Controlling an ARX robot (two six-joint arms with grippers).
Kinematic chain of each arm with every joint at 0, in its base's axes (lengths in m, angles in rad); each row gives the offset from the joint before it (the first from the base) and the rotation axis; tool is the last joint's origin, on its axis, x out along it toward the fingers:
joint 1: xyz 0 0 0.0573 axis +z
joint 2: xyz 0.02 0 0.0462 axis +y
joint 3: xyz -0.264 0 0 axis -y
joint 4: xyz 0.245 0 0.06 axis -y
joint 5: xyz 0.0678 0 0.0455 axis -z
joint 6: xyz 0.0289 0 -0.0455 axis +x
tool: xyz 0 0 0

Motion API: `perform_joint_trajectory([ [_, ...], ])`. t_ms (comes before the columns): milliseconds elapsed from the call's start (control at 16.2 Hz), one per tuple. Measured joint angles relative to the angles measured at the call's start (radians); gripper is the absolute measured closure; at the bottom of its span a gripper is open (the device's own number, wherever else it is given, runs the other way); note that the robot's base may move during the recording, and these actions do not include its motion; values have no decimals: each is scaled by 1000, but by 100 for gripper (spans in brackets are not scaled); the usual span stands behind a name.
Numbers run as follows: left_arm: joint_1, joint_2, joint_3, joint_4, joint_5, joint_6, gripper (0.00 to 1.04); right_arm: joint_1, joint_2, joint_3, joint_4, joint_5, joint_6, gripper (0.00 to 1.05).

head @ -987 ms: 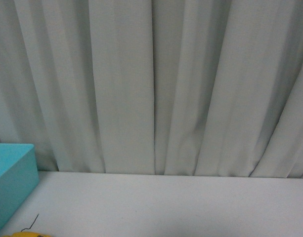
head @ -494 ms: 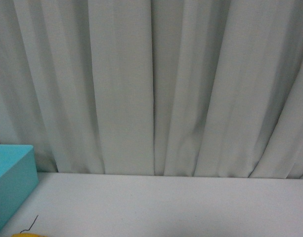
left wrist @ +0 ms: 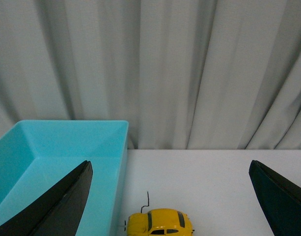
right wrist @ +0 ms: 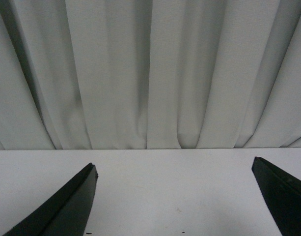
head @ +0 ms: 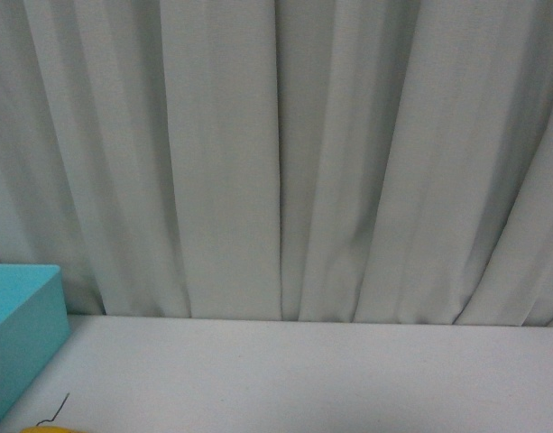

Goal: Wind up and store yellow beetle toy

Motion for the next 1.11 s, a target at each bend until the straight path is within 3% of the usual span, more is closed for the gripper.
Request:
perform_joint_trajectory([
  [62,0,0,0,0,0,0,7,0,0,0,0,0,0,5],
  [432,0,0,0,0,0,0,7,0,0,0,0,0,0,7],
  [494,-9,8,9,-41,-25,-12,7,0,0,0,0,0,0,7],
  [555,-77,125,93,-235,-185,-77,7,0,0,0,0,0,0,7],
  [617,-80,264,164,-312,-269,-127,7,0,0,0,1,-2,0,7],
  [740,-17,352,210,-254,-292,-131,7,-1,0,0,0,0,0,7],
  [864,-16,432,276,-153,-243,-82,7,-1,0,0,0,0,0,7],
  [987,19,605,364,-32,-103,51,7,-1,0,0,0,0,0,7],
  [1111,58,796,471,-39,44,216,7,-1,0,0,0,0,0,7],
])
